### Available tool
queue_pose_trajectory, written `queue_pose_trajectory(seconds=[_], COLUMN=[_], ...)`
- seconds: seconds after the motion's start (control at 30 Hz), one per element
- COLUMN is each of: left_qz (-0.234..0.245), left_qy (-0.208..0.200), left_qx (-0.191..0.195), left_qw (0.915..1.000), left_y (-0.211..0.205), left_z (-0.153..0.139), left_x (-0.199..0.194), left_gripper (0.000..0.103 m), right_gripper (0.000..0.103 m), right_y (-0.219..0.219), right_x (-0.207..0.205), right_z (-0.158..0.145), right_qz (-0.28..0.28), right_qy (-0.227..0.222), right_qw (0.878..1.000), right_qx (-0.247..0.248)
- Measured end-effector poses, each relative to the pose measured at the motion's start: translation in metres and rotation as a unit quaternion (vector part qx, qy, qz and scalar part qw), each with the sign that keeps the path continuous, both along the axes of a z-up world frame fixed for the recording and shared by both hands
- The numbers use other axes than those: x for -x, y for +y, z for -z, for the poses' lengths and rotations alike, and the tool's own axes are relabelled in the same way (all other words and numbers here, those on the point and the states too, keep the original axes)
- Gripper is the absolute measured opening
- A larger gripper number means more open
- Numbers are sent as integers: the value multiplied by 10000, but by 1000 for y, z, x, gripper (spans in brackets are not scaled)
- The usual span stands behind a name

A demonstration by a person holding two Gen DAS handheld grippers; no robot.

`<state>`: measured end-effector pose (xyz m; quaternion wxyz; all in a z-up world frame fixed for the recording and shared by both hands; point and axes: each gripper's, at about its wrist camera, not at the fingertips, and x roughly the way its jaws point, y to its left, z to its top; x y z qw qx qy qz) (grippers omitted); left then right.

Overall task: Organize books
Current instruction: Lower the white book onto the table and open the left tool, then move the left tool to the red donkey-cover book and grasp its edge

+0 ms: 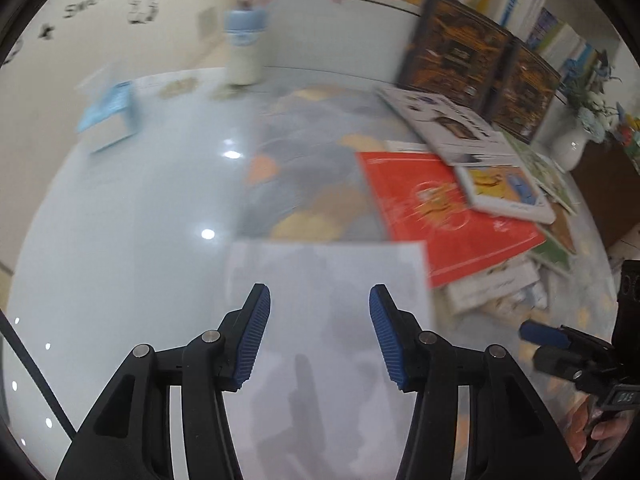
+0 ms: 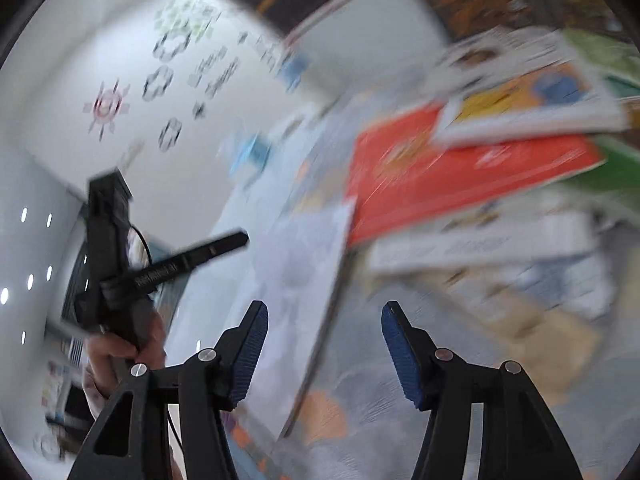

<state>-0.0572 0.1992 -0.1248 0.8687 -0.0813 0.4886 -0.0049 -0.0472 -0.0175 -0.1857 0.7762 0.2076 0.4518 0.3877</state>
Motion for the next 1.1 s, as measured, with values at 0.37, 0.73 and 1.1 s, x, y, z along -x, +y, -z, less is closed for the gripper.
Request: queue_pose_trajectory(seconds=[0.37, 0.73, 1.1], left_qz=[303, 627, 1658], left_qy=[1035, 1258, 1113], left_qx=[703, -56, -173], left_qw=[9917, 9901, 9797], left_y=[-48, -84, -151], left_z=[55, 42, 12], left_x=[-115, -109, -60], left_gripper=[56, 60, 60], right_gripper=[58, 41, 40], right_y=[-59, -76, -94], right_x=[-73, -102, -90], right_z=[31, 42, 23], right_qz=[859, 832, 1268], right_qy=[914, 1031, 501], right_qw=[9919, 9889, 9903], right_qx=[-217, -672, -270])
